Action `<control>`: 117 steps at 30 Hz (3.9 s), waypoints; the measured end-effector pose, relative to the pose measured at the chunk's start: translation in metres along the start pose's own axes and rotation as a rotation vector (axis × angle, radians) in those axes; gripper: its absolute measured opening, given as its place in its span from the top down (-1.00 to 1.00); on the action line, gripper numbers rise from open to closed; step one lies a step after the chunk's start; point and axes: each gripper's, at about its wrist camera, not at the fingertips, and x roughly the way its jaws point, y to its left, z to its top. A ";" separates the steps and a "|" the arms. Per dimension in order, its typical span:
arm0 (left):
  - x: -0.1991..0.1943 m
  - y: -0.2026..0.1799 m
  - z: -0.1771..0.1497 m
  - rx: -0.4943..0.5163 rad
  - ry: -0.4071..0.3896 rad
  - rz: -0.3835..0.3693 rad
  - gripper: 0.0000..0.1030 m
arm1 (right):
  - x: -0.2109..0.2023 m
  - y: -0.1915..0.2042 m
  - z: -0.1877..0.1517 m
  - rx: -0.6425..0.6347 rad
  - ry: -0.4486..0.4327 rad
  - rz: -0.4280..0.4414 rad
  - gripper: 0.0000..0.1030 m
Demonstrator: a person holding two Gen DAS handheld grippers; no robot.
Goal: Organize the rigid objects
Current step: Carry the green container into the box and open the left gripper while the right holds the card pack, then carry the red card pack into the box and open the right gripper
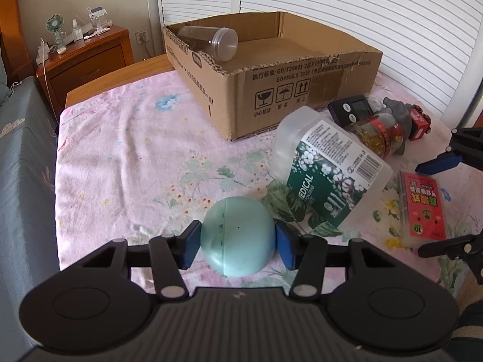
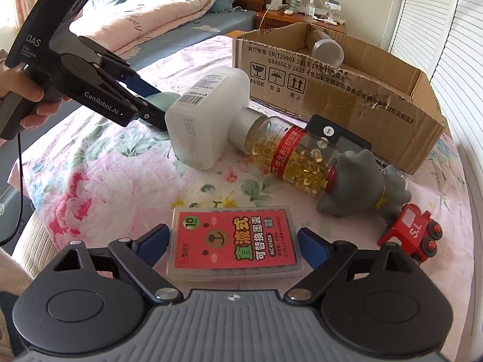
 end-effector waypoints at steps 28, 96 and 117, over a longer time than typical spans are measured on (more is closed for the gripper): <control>-0.040 -0.016 0.019 0.055 -0.023 -0.015 0.00 | -0.001 -0.017 -0.010 0.024 0.100 0.019 -1.00; -0.010 -0.020 0.142 0.034 -0.192 0.050 -0.97 | -0.026 -0.137 0.155 0.167 -0.080 -0.130 -0.79; -0.063 -0.046 0.068 -0.003 -0.323 0.114 -0.98 | 0.027 -0.175 0.215 0.330 -0.108 -0.215 -1.00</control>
